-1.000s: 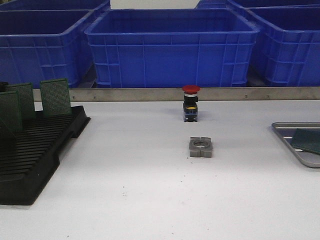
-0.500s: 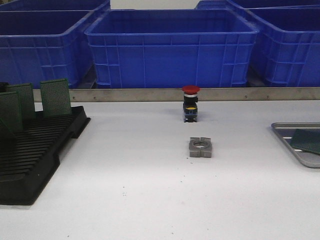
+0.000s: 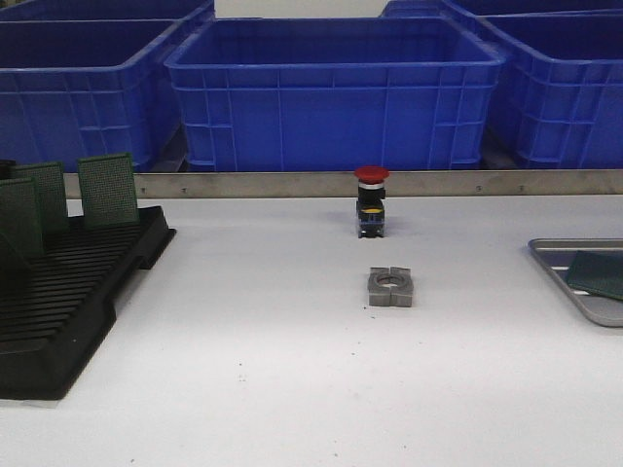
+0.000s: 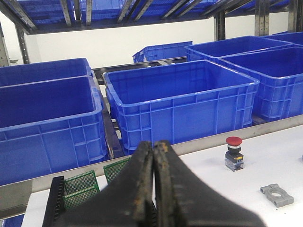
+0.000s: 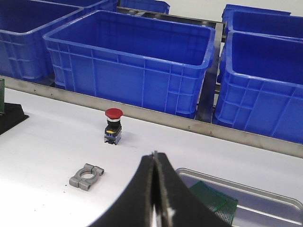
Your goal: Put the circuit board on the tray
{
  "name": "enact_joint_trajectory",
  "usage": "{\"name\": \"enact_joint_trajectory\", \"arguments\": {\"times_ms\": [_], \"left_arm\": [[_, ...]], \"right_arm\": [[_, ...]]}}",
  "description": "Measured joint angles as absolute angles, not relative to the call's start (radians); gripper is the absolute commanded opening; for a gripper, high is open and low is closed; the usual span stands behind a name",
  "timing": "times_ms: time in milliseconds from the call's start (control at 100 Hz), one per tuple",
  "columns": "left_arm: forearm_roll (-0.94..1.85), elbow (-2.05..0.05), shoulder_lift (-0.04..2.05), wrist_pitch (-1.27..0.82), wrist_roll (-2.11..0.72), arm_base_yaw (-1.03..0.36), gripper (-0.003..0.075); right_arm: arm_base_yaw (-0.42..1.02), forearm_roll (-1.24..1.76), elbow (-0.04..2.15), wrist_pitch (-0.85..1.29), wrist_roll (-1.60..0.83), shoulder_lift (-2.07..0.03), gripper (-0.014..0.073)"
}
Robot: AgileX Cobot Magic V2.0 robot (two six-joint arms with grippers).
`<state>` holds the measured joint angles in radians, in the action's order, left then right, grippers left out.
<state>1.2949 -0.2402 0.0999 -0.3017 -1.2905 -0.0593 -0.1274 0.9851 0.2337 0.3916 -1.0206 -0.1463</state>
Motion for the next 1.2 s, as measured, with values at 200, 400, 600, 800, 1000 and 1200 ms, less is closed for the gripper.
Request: {"name": "enact_joint_trajectory", "arguments": {"times_ms": [200,400,600,800,1000,1200], "left_arm": [[1.296,-0.240,0.100,-0.302,-1.291,-0.059,-0.0017],[1.296,-0.240,0.100,-0.302,-1.291,-0.059,-0.0017],[1.296,-0.240,0.100,-0.302,-1.291,-0.059,-0.0017],[1.255,-0.202,0.098,-0.243,-1.262,-0.059,-0.0017],[0.709,-0.197,0.099,-0.257,-0.772,-0.054,-0.0017],[0.204,-0.139,0.099,-0.214,-0.296,-0.054,-0.0017]], "right_arm": [[-0.127,0.983,0.234,0.393,-1.021,-0.146,-0.0059],[-0.127,0.981,0.234,0.393,-1.021,-0.146,-0.0059],[-0.127,0.981,0.234,0.393,-1.021,-0.146,-0.0059],[-0.127,0.981,0.234,0.393,-1.021,-0.146,-0.0059],[-0.127,0.981,0.234,0.393,-1.021,-0.146,-0.0059],[-0.127,0.981,0.234,0.393,-1.021,-0.146,-0.0059]]}}
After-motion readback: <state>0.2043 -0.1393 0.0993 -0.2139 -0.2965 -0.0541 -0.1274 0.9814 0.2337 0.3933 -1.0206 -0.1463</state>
